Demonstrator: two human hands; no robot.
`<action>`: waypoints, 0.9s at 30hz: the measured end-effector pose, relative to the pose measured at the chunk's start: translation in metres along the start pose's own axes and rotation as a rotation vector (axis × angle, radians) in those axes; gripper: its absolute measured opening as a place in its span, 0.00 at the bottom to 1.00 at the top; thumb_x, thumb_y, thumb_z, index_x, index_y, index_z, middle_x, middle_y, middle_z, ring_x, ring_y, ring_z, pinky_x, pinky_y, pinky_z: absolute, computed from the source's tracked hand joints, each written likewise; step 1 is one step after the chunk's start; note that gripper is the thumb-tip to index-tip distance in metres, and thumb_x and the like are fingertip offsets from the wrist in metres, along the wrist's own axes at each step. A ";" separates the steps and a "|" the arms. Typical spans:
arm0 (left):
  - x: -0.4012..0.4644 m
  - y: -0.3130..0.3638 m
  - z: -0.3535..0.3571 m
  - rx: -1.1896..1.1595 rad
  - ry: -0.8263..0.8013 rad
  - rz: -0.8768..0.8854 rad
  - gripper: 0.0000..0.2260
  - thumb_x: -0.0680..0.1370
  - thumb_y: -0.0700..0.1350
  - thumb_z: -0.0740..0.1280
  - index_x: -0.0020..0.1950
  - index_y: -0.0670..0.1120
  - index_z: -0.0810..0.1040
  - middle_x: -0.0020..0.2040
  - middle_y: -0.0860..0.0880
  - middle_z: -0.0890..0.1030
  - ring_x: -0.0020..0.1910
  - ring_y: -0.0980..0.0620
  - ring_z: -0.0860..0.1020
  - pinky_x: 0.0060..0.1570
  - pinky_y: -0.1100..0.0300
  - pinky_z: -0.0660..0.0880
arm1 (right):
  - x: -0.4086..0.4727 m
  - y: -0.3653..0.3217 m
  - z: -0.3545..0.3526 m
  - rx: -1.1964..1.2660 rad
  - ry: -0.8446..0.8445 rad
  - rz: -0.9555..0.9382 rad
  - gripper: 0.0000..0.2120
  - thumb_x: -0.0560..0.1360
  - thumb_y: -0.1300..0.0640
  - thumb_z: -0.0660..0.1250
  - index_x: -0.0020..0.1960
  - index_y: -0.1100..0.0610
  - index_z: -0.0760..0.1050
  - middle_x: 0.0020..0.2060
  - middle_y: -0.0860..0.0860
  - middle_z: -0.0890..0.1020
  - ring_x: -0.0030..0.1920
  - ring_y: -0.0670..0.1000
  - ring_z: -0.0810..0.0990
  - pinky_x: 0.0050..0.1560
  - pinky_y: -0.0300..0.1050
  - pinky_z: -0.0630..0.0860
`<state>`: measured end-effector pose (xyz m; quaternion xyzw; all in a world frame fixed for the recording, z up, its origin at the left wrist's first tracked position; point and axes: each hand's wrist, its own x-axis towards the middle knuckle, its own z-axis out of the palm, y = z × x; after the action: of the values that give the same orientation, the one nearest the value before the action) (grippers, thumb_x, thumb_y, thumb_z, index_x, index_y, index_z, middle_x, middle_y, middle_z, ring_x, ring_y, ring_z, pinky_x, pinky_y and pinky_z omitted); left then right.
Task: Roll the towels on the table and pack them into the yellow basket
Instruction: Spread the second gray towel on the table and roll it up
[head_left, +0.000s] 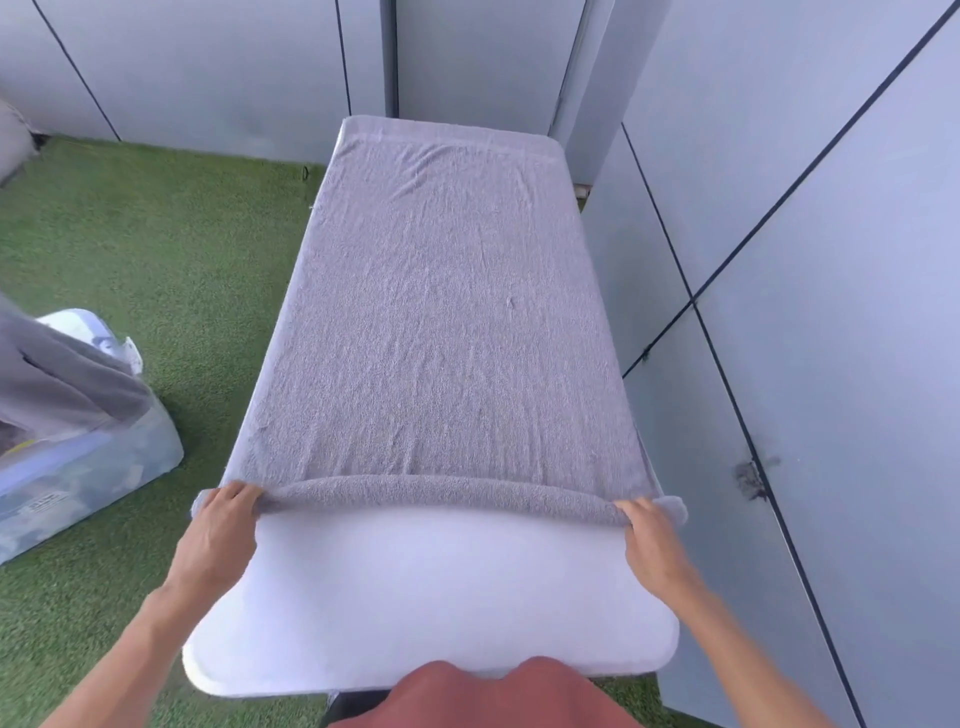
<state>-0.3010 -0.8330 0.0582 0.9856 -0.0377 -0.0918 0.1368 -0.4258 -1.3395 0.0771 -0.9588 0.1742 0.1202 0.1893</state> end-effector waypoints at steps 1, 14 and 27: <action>0.000 -0.007 0.000 -0.006 -0.053 -0.023 0.10 0.74 0.31 0.64 0.53 0.39 0.80 0.49 0.43 0.78 0.50 0.40 0.74 0.47 0.48 0.72 | -0.006 0.004 0.000 -0.002 -0.025 -0.014 0.21 0.74 0.73 0.56 0.64 0.63 0.73 0.58 0.56 0.76 0.62 0.56 0.73 0.64 0.44 0.65; 0.003 0.009 -0.020 -0.026 0.196 0.012 0.06 0.72 0.36 0.72 0.43 0.47 0.82 0.43 0.46 0.75 0.44 0.42 0.70 0.44 0.48 0.69 | -0.005 -0.020 -0.001 -0.088 0.420 0.122 0.11 0.69 0.66 0.71 0.44 0.51 0.80 0.46 0.51 0.76 0.49 0.56 0.72 0.57 0.54 0.68; 0.011 0.011 -0.003 0.006 0.075 0.144 0.11 0.72 0.29 0.66 0.51 0.40 0.79 0.48 0.46 0.76 0.51 0.41 0.75 0.42 0.46 0.77 | 0.015 -0.017 0.007 -0.151 0.227 0.053 0.13 0.70 0.70 0.67 0.54 0.63 0.77 0.49 0.56 0.79 0.55 0.61 0.72 0.58 0.54 0.71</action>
<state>-0.2907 -0.8445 0.0620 0.9835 -0.1035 -0.0445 0.1414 -0.4065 -1.3260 0.0719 -0.9728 0.2102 0.0288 0.0924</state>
